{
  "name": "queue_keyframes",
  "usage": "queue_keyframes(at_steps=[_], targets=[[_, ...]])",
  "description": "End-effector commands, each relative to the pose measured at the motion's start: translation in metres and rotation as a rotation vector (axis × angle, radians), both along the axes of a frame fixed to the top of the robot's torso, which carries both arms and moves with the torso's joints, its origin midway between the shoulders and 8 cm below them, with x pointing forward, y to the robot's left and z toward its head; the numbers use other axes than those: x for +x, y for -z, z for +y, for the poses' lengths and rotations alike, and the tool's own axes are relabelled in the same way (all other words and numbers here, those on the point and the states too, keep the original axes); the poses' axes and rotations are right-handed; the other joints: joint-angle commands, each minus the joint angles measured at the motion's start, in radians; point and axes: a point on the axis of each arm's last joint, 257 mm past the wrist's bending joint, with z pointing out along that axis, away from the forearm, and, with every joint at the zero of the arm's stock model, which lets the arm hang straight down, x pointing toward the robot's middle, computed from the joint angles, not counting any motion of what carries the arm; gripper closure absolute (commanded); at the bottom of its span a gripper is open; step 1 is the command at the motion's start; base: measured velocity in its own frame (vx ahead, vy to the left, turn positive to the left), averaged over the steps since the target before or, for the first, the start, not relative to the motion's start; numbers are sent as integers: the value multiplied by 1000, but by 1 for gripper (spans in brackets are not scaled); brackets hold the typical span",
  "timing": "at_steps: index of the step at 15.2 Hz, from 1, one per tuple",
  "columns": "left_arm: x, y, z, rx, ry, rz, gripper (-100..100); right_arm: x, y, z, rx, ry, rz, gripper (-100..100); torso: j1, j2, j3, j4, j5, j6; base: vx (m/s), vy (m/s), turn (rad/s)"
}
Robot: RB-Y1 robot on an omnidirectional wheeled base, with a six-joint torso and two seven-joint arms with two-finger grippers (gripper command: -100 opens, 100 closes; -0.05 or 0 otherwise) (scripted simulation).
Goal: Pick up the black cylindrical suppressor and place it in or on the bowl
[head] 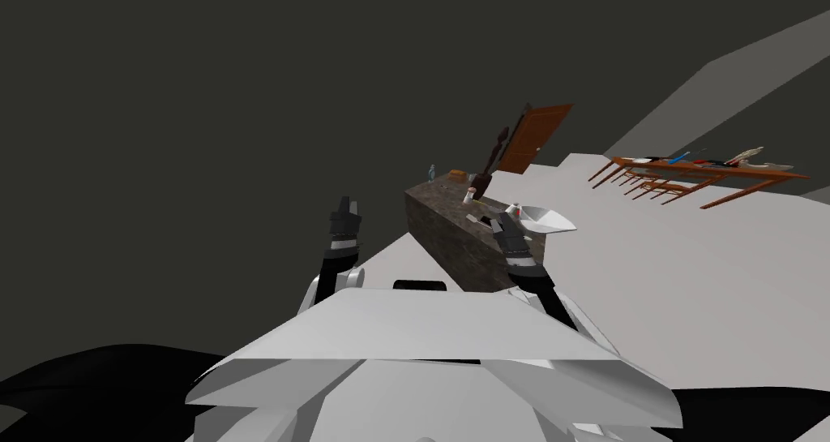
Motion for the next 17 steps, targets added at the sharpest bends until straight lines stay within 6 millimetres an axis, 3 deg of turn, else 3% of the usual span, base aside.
queue_keyframes(at_steps=[1, 2, 4, 5, 6, 7, 9, 10, 12, 13, 14, 15, 17], targets=[[0, 0, 0, 0, 0, 0, 0, -4, 20, -10, -57, 8, 60, -100, 0, 0, 0, 0, 0, 0, 14, 110, 107], [0, 0, 0, 0, 0, 0, 0, -9, 44, -26, -99, 34, 125, -100, 0, -1, 0, 0, 0, 0, 16, 109, 153], [0, 0, 0, 0, 0, 0, 0, -9, 44, -25, -120, 20, 129, -100, 0, -1, -1, 0, 0, 0, 7, 82, 80], [0, 0, 0, 0, 0, 0, 0, -15, 67, -42, -170, 42, 193, -100, -2, -1, -1, 0, 0, 0, 12, 67, 114], [0, 0, 0, 0, 0, 0, 0, -15, 67, -42, -186, 32, 198, -100, -3, -1, -1, 0, 0, 0, 19, 67, 129], [0, 0, 0, 0, 0, 0, 0, -23, 87, -58, -233, 55, 257, -100, -3, -1, -1, 0, 0, 0, 35, 81, 199], [0, 0, 0, 0, 0, 0, 0, -23, 89, -60, -256, 43, 268, -100, -3, -3, -2, -1, 0, 0, 31, 63, 91], [0, 0, 0, 0, 0, 0, 0, -34, 111, -80, -305, 68, 335, -100, -4, -2, -1, -1, 0, 0, 30, 57, 113], [0, 0, 0, 0, 0, 0, 0, -32, 110, -79, -328, 52, 338, -100, -4, -3, -2, -1, -1, 0, 32, 47, 89], [0, 0, 0, 0, 0, 0, 0, -45, 130, -100, -384, 72, 405, -100, -5, -3, -2, -1, -1, 0, 39, 37, 186], [0, 0, 0, 0, 0, 0, 0, -44, 128, -100, -403, 60, 407, -100, -5, -3, -2, -1, -1, 0, 44, 34, 161], [0, 0, 0, 0, 0, 0, 0, -57, 145, -119, -453, 78, 466, -100, -6, -3, -2, -1, -1, 0, 54, 47, 185], [0, 0, 0, 0, 0, 0, 0, -56, 145, -122, -478, 64, 475, -100, -5, -5, -3, -1, -1, 0, 60, 36, 114]])
